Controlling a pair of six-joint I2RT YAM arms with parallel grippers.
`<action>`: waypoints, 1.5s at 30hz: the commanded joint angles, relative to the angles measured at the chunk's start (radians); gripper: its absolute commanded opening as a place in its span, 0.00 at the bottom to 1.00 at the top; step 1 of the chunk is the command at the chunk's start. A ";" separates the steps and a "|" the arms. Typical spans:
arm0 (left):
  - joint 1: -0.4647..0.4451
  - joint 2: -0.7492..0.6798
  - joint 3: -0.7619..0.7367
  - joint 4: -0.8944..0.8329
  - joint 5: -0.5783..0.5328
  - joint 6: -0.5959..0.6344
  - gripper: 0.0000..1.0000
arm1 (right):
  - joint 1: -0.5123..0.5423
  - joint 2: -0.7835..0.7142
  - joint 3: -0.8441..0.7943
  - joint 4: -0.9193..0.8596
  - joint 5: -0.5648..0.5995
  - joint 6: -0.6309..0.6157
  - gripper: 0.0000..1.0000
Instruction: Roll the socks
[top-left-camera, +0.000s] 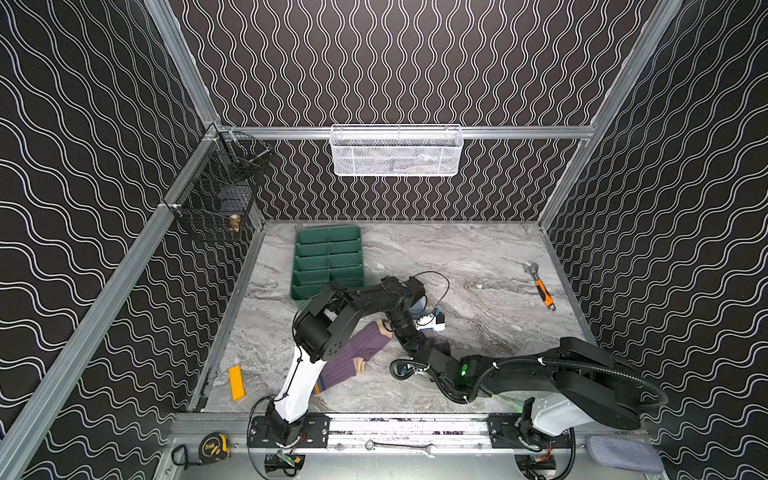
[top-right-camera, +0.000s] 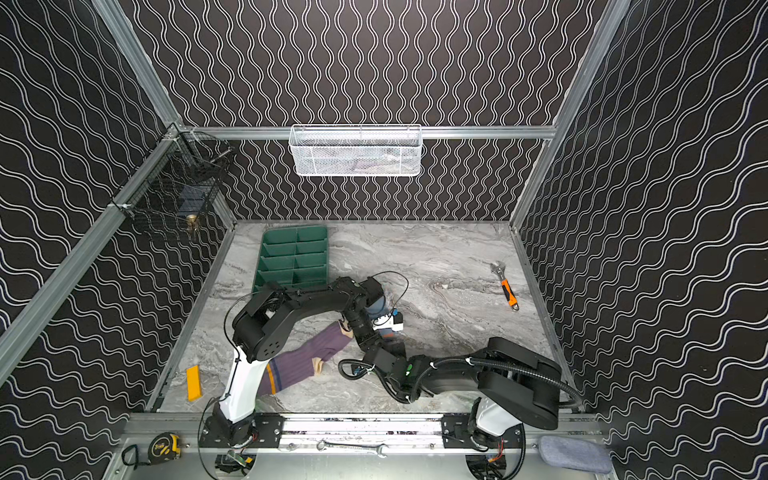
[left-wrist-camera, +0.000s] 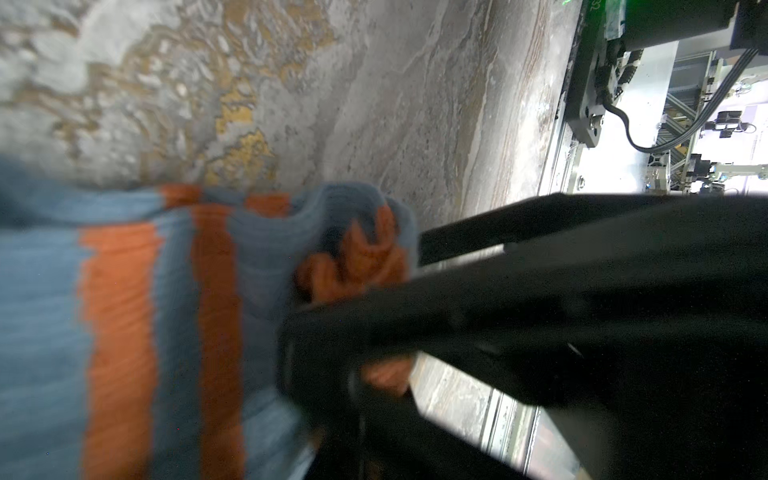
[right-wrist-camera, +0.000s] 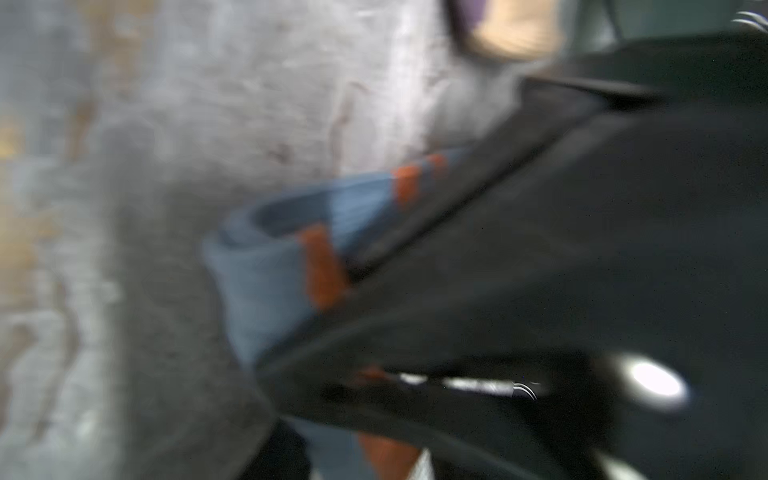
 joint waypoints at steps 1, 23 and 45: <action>-0.005 0.025 -0.011 0.039 -0.265 0.001 0.00 | 0.006 0.043 0.015 -0.177 -0.182 0.047 0.18; -0.006 -0.423 -0.129 0.251 -0.527 -0.014 0.36 | 0.006 0.085 0.182 -0.630 -0.499 0.307 0.00; -0.070 -1.300 -0.412 0.114 -0.339 0.374 0.52 | -0.194 0.318 0.500 -0.824 -0.706 0.318 0.00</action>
